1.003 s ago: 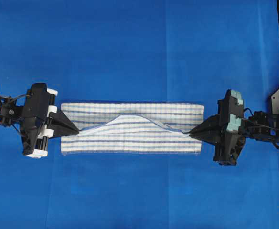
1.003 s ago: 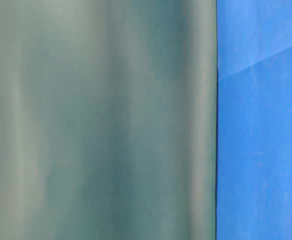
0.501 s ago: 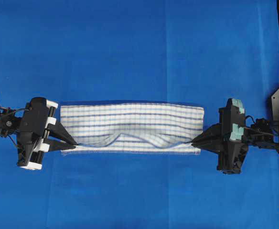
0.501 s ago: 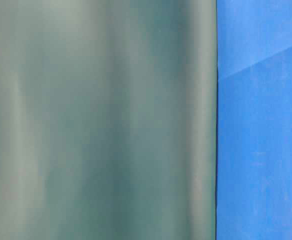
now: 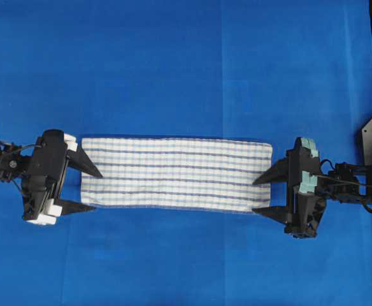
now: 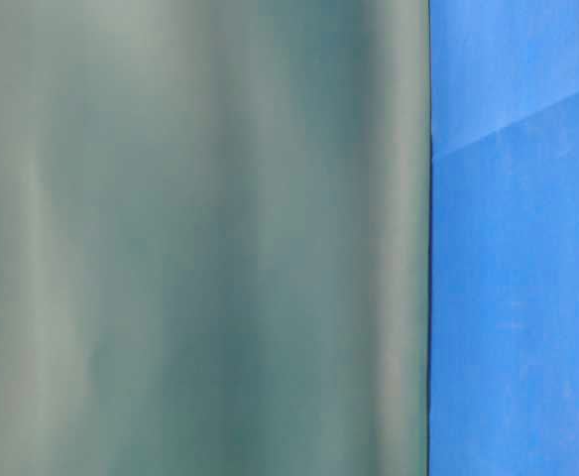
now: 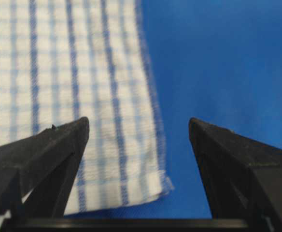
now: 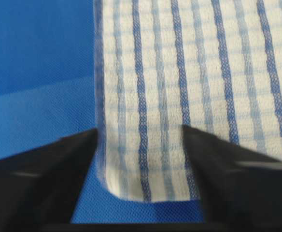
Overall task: Fold the blue towel.
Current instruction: 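Release the folded edge and raise both grippers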
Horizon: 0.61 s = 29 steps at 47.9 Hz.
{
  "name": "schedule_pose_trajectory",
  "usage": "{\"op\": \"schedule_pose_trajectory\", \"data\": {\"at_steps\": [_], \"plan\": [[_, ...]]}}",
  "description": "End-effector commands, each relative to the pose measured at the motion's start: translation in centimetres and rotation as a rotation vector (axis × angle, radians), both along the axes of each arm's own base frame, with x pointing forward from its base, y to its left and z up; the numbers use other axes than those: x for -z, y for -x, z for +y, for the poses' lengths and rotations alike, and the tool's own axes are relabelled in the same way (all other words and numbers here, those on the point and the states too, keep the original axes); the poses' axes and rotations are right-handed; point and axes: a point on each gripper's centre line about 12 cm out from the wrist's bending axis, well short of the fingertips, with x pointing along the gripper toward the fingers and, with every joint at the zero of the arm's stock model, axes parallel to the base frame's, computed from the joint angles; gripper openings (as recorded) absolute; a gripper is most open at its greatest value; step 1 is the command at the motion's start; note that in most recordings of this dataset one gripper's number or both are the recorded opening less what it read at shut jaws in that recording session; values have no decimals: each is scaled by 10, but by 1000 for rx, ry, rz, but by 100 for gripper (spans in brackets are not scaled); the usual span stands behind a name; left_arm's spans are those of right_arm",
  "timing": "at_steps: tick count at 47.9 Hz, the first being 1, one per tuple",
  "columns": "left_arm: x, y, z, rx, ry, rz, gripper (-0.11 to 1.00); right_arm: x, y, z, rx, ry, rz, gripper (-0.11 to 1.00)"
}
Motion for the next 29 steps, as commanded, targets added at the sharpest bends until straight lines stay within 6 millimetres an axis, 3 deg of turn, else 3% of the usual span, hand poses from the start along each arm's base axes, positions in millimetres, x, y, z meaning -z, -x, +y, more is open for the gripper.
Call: {"op": "schedule_pose_trajectory", "data": {"at_steps": [1, 4, 6, 11, 15, 29], "plan": [[-12, -6, 5, -19, 3, -31, 77, -12, -5, -2, 7, -3, -48, 75], [-18, -8, 9, -29, -1, -36, 78, -16, -5, -6, 7, 10, -64, 90], [-24, -10, 12, -36, -3, -42, 78, -21, -5, -9, 5, 17, -79, 93], [-35, -10, 20, -60, -7, -38, 78, -33, -2, -22, 14, 44, -116, 86], [-41, -9, 28, -77, -22, -25, 78, -37, 1, -34, 29, 68, -126, 87], [-31, -11, 54, -112, -102, 13, 78, -21, 6, -70, 101, 129, -23, 87]]}}
